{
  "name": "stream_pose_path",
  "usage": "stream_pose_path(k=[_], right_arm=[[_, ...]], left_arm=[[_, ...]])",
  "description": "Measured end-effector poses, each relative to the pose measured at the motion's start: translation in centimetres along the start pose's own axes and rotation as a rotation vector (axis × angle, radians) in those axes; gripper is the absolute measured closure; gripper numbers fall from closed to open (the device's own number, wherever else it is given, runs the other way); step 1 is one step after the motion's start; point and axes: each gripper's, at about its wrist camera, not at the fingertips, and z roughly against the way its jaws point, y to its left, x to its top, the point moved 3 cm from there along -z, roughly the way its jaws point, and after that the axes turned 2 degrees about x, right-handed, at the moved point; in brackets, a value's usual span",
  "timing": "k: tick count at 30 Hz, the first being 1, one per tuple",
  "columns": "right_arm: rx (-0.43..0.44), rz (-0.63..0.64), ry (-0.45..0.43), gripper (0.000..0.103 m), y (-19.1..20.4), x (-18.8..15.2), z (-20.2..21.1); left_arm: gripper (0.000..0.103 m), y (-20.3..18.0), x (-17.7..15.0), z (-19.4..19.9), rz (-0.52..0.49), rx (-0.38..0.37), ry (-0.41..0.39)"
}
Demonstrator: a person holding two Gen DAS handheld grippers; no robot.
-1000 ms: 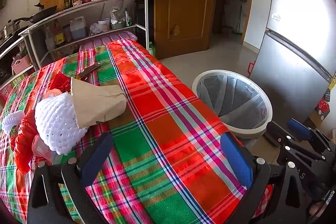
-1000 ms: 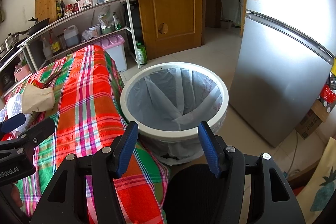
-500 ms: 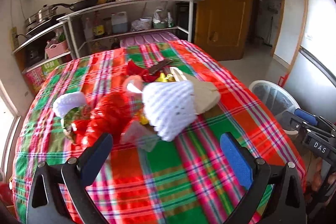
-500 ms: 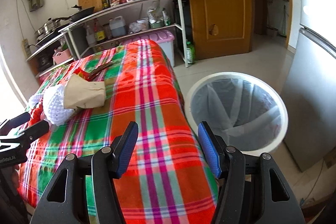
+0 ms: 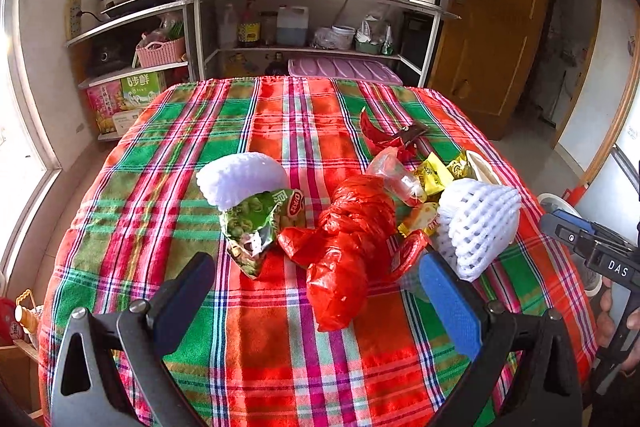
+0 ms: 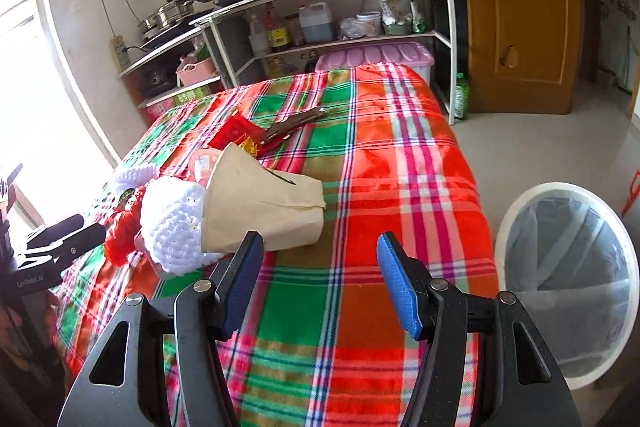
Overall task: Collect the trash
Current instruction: 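Swing both tools toward the trash on the plaid tablecloth, then grasp the white foam net with the right tool while the left grasps the red plastic bag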
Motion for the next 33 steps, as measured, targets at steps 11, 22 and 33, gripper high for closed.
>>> stream_pose_path(k=[11,22,33], right_arm=[[0.145,0.144,-0.062,0.043,6.0,0.6,0.2],[0.115,0.254,-0.001,0.043,10.0,1.1,-3.5],[0.059,0.26,0.053,0.045,9.7,0.7,-4.8]], left_arm=[[0.0,0.4,0.1,-2.5,-0.01,-0.013,0.048],[0.005,0.1,0.9,-3.3,-0.005,-0.074,0.047],[0.027,0.0,1.1,-4.3,-0.007,-0.081,0.073]])
